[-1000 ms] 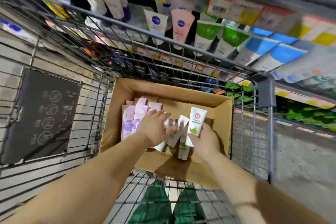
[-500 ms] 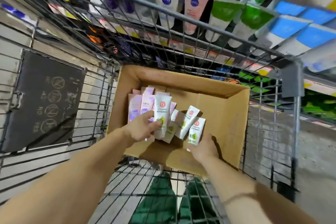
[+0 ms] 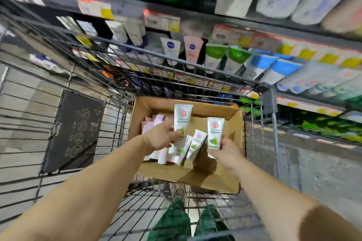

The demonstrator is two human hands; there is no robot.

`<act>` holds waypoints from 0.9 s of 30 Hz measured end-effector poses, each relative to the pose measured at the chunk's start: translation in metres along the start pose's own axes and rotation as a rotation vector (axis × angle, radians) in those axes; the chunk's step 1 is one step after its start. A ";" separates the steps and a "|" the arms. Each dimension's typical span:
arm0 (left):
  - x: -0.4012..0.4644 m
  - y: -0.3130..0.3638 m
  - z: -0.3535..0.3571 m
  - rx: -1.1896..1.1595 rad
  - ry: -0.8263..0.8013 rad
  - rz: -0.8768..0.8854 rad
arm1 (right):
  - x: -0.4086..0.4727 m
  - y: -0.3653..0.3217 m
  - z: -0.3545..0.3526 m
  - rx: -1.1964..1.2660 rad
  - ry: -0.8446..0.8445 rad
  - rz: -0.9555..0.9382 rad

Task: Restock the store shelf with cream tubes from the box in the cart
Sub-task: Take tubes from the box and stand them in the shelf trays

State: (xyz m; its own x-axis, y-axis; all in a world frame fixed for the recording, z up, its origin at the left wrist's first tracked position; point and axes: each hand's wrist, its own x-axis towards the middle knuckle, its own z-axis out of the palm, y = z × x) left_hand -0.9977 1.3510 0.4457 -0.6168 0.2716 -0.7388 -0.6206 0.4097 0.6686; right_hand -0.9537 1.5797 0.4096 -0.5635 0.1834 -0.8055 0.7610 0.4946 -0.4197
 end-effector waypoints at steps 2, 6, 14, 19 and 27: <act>-0.011 0.035 0.001 -0.012 -0.024 0.041 | -0.015 -0.018 -0.023 0.090 -0.007 -0.056; -0.035 0.106 0.017 -0.025 -0.046 0.155 | -0.059 -0.052 -0.083 0.212 -0.001 -0.204; -0.073 0.243 0.137 0.087 -0.127 0.396 | -0.148 -0.018 -0.246 0.367 0.178 -0.434; -0.099 0.326 0.284 0.190 -0.161 0.539 | -0.202 0.076 -0.377 0.420 0.347 -0.493; -0.138 0.438 0.546 0.171 -0.357 0.686 | -0.297 0.241 -0.577 0.499 0.665 -0.534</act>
State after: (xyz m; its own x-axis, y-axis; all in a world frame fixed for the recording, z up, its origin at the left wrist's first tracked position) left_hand -0.9199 1.9684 0.7948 -0.6243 0.7630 -0.1678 -0.0571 0.1696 0.9839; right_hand -0.7881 2.1342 0.7892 -0.8217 0.5562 -0.1242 0.3168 0.2645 -0.9109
